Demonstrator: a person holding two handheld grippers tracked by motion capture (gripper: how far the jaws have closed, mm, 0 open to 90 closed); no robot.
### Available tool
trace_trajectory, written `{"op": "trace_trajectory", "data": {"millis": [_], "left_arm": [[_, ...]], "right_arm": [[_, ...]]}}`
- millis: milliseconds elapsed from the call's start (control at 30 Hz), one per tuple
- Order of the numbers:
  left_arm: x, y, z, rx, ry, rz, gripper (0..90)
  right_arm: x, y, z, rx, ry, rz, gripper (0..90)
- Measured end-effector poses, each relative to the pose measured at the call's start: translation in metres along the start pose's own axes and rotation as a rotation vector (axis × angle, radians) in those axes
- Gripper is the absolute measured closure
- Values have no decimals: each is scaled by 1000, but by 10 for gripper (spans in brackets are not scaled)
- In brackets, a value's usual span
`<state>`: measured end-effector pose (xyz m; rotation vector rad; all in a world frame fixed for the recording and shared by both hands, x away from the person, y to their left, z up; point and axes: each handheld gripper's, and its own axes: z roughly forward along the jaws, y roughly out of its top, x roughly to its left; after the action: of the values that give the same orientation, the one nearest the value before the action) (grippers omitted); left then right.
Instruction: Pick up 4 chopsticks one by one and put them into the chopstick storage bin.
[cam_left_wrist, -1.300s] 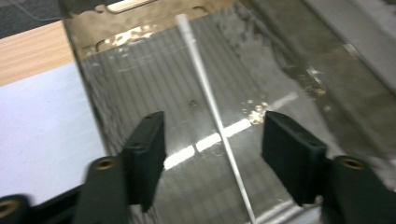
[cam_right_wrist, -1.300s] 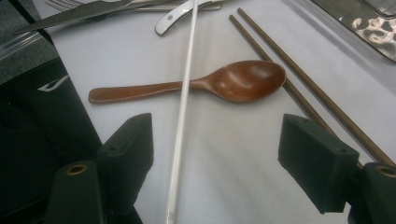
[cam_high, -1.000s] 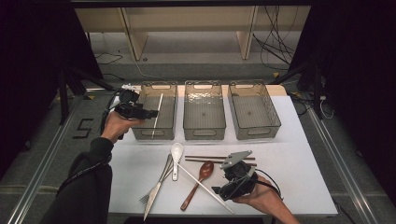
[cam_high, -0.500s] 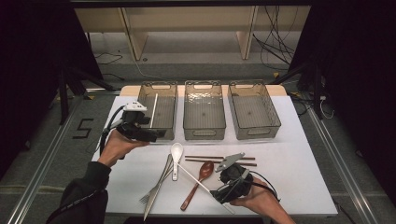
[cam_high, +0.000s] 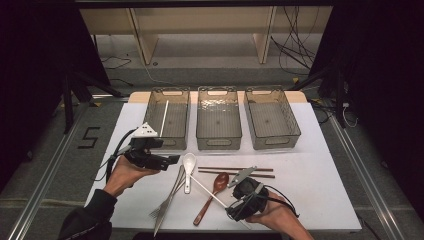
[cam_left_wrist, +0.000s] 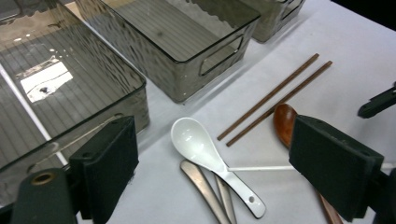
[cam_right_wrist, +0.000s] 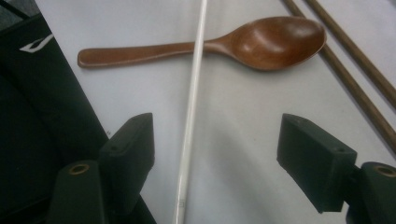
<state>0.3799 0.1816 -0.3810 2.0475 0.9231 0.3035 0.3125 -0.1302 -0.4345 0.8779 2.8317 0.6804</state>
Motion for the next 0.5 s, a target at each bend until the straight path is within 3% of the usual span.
{"op": "trace_trajectory", "data": {"millis": [500], "left_arm": [[-19, -21, -6, -16, -10, 23, 151]], "right_arm": [[8, 0, 15, 98, 15, -54, 503]]}}
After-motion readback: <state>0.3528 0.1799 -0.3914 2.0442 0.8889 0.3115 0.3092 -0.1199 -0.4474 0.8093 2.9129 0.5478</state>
